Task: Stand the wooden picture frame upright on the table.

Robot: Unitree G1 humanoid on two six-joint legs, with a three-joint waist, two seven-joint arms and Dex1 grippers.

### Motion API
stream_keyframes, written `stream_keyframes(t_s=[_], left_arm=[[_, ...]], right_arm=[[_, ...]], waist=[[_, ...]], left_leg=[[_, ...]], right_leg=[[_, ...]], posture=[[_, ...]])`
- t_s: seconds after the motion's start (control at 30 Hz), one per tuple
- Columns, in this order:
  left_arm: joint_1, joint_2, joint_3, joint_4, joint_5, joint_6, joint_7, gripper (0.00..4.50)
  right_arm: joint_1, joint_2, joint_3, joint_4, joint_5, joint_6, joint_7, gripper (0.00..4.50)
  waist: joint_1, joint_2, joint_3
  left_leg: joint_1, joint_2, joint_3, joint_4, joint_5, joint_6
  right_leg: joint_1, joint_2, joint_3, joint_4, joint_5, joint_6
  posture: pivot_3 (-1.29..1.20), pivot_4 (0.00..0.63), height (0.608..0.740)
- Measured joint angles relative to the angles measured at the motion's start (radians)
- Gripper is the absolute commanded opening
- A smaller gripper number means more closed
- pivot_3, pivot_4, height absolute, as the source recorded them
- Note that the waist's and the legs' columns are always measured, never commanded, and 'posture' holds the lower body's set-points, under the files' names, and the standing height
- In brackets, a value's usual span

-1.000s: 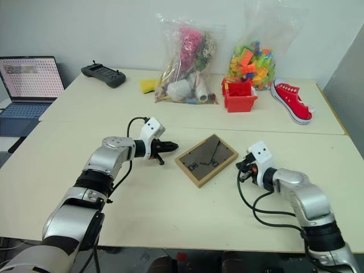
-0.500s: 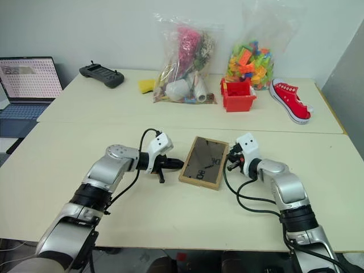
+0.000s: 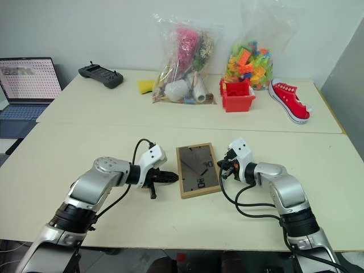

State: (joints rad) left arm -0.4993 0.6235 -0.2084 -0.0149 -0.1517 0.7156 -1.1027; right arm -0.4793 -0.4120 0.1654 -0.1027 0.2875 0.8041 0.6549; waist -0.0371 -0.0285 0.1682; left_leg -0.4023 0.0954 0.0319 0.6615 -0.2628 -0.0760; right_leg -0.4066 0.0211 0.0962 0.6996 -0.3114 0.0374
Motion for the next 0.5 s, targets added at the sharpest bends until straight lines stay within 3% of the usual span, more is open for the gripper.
stream_keyframes(t_s=[0.2, 0.3, 0.5], left_arm=[[0.147, 0.105, 0.056, -0.15, -0.103, 0.051, -0.044, 0.01], [0.175, 0.111, 0.131, -0.163, -0.193, 0.154, -0.04, 0.52], [0.131, -0.048, 0.396, -0.134, -0.48, 0.618, 0.063, 1.82]], right_arm=[[0.0, -0.061, 0.023, 0.021, -0.012, -0.025, 0.046, 0.0], [0.0, -0.079, 0.02, 0.053, -0.025, -0.048, 0.055, 0.0], [-0.004, -0.078, 0.022, 0.096, -0.035, -0.093, 0.066, 0.0]], waist=[[-0.002, 0.0, 0.0], [0.004, 0.0, 0.0], [0.005, 0.0, 0.0]], left_leg=[[0.0, 0.0, 0.0, 0.0, 0.0, 0.0], [0.0, 0.0, 0.0, 0.001, 0.0, 0.0], [0.0, 0.0, -0.001, 0.001, 0.0, 0.001]], right_leg=[[0.0, 0.0, 0.0, -0.001, 0.0, 0.0], [0.0, 0.0, 0.0, 0.0, 0.0, 0.0], [0.001, 0.0, -0.001, -0.001, 0.0, 0.0]], posture=[[0.0, 0.15, 0.74], [0.0, 0.15, 0.74], [0.0, 0.15, 0.74]])
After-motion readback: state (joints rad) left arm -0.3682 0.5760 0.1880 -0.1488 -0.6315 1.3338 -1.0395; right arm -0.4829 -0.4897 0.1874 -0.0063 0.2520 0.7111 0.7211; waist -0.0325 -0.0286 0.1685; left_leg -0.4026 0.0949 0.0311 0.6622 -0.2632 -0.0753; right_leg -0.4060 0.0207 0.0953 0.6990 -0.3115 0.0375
